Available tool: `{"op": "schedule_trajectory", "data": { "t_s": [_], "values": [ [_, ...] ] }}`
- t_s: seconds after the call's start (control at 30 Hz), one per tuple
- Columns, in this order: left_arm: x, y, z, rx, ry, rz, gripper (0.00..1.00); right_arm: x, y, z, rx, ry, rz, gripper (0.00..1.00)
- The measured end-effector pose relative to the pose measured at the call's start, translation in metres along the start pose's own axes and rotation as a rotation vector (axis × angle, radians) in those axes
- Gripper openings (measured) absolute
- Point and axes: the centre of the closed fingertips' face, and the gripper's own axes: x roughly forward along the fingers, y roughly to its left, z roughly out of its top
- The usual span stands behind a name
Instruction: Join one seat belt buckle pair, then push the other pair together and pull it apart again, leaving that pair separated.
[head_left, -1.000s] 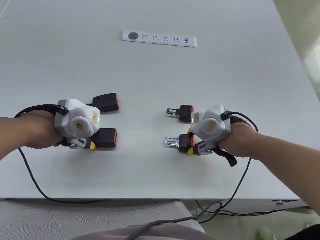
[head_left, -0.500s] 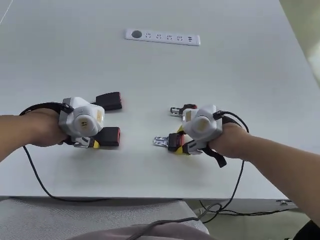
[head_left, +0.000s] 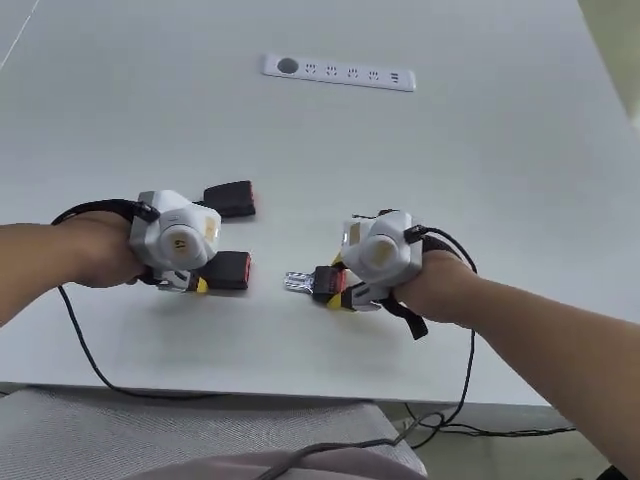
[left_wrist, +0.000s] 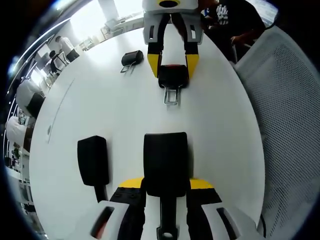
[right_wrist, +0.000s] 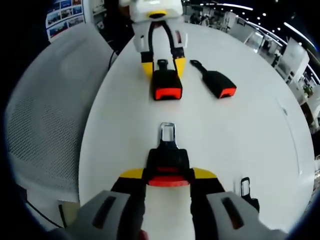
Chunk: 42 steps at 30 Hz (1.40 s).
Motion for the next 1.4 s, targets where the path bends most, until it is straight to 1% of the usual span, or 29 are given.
{"op": "schedule_trajectory", "data": {
  "t_s": [0.1,0.23,0.33,0.53,0.7,0.87,0.97,1.03,1.07,1.1,1.2,1.27,1.4],
  "values": [
    [0.0,0.0,0.0,0.002,0.002,-0.002,0.31,0.004,0.001,0.005,-0.019,0.004,-0.006,0.35],
    [0.001,0.0,0.0,0.012,0.006,-0.005,0.31,0.009,0.0,0.016,-0.023,-0.004,-0.009,0.35],
    [0.0,0.0,0.001,0.012,0.006,-0.006,0.31,0.014,0.001,0.024,-0.018,-0.013,-0.003,0.35],
    [-0.002,-0.001,0.002,0.01,0.006,-0.009,0.31,0.019,-0.001,0.033,0.0,-0.025,-0.006,0.35],
    [-0.003,-0.002,0.002,0.004,0.001,-0.017,0.31,0.021,-0.001,0.038,-0.004,-0.026,-0.002,0.35],
    [-0.004,-0.003,0.002,0.007,0.009,-0.022,0.31,0.022,-0.002,0.042,-0.011,-0.031,-0.006,0.35],
    [-0.003,-0.003,0.002,0.007,0.012,-0.024,0.31,0.022,-0.002,0.048,-0.013,-0.048,-0.009,0.34],
    [-0.003,-0.002,0.003,0.008,0.014,-0.024,0.31,0.022,-0.001,0.05,-0.024,-0.053,-0.008,0.34],
    [-0.003,-0.002,0.003,0.01,0.014,-0.024,0.31,0.023,0.0,0.051,-0.039,-0.047,-0.009,0.34],
    [-0.003,-0.002,0.003,0.011,0.013,-0.024,0.31,0.026,0.0,0.05,-0.048,-0.041,-0.009,0.34],
    [-0.003,-0.002,0.002,0.014,0.009,-0.024,0.31,0.027,-0.002,0.054,-0.039,-0.056,-0.005,0.34],
    [-0.003,-0.002,0.002,0.015,0.005,-0.027,0.31,0.028,-0.003,0.054,-0.037,-0.054,-0.001,0.34],
    [-0.003,-0.002,0.001,0.022,-0.014,-0.031,0.31,0.027,-0.002,0.055,-0.044,-0.065,0.005,0.33]
  ]
}}
